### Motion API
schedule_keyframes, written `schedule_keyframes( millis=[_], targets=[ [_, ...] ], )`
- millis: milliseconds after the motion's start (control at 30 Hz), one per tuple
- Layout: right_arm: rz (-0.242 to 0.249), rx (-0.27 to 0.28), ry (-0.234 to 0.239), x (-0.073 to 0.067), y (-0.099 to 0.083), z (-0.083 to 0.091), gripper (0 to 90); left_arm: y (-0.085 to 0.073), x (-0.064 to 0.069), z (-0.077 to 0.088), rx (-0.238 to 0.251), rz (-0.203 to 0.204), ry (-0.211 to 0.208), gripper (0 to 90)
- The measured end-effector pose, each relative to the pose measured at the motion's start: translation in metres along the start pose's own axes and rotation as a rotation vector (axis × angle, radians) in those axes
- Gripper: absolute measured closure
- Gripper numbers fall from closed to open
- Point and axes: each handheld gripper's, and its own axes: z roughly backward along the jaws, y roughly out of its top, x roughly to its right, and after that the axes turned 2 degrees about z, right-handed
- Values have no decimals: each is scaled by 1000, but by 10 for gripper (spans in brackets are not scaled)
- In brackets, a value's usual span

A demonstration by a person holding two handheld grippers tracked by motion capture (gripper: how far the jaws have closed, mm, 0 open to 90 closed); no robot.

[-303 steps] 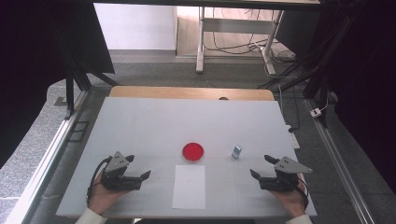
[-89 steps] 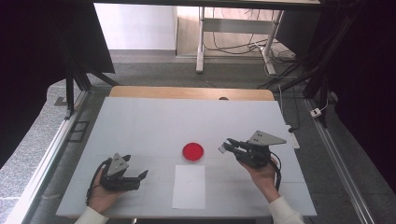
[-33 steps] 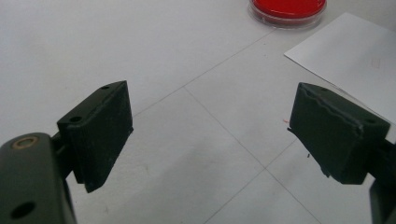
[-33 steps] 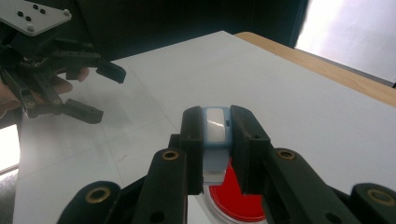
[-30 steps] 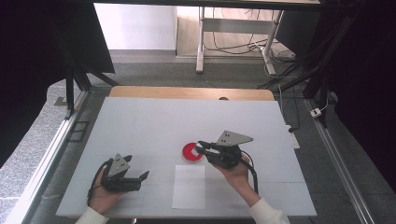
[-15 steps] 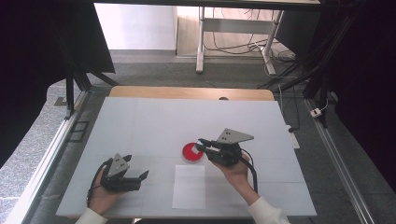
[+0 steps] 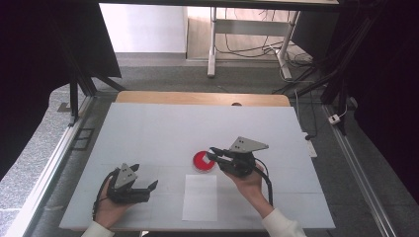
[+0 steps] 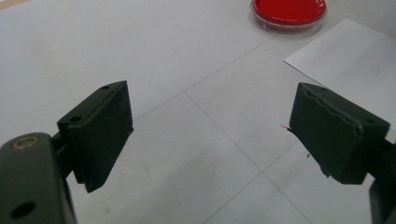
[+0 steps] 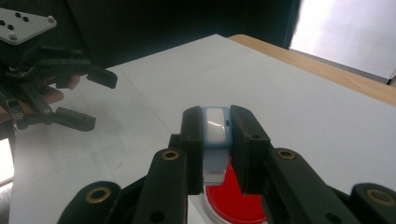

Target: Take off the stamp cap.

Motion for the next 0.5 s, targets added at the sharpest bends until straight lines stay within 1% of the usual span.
schedule_keyframes(
  millis=[67,267,400,500],
  targets=[
    [2,-2,-2,-1,0,-1,751,1,1,1,4,-7,-5,135],
    [4,-3,-5,-1,-1,-1,751,3,1,-1,3,-2,-13,136],
    [2,1,-7,-1,-1,-1,751,5,3,-2,-2,-7,-32,139],
    [2,1,-10,-1,-1,-1,751,8,5,-3,-2,-12,-35,140]
  ],
)
